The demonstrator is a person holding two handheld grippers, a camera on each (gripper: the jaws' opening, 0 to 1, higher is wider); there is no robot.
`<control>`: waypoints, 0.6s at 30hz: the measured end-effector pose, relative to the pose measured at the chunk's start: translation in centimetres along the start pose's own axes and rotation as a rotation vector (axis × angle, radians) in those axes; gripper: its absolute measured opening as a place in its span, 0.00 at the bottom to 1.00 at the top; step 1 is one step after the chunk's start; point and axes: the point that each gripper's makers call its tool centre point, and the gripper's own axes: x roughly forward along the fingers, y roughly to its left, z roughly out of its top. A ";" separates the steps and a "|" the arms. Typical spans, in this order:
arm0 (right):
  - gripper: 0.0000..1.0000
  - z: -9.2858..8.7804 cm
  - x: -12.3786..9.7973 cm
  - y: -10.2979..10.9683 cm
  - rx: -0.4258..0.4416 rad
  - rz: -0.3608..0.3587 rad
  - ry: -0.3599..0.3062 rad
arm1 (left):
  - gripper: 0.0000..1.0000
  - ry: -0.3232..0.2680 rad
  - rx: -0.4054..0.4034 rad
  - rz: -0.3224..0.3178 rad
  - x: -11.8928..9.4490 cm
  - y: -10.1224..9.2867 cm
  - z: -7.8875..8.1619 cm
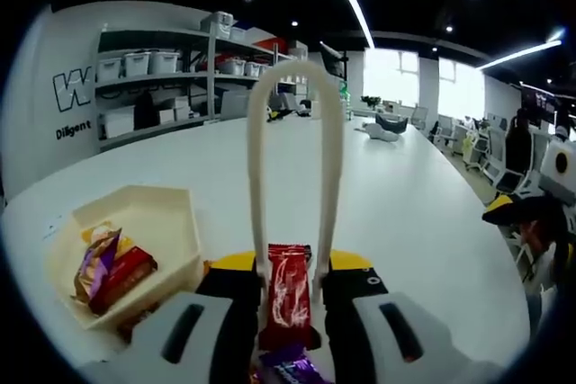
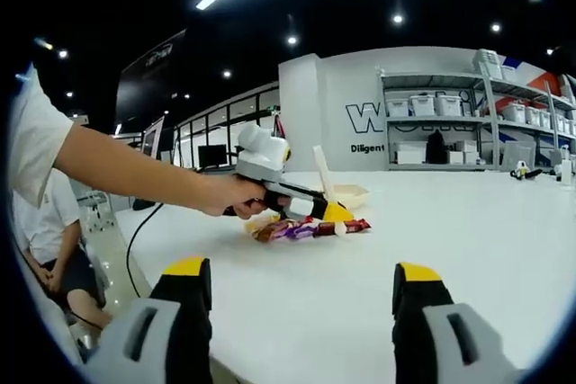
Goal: Place the target food into the container with the food tongs after gripping and lifting it, then release it inside without dropping or visibly crushing the food.
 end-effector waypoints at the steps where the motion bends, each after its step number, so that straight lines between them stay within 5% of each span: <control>1: 0.82 -0.1 0.0 0.0 -0.002 -0.001 0.004 | 0.25 -0.007 0.005 0.000 0.0 0.0 0.0; 11: 0.81 0.3 -0.7 -0.4 -0.011 -0.027 0.022 | 0.22 -0.035 -0.024 0.024 -0.3 0.3 0.0; 14: 0.81 1.1 -1.0 -0.4 -0.009 -0.035 0.006 | 0.22 -0.044 -0.104 0.029 -0.5 0.3 0.0; 18: 0.81 1.8 -1.4 -0.5 -0.011 -0.051 -0.009 | 0.22 -0.040 -0.080 0.046 -1.0 0.4 -0.1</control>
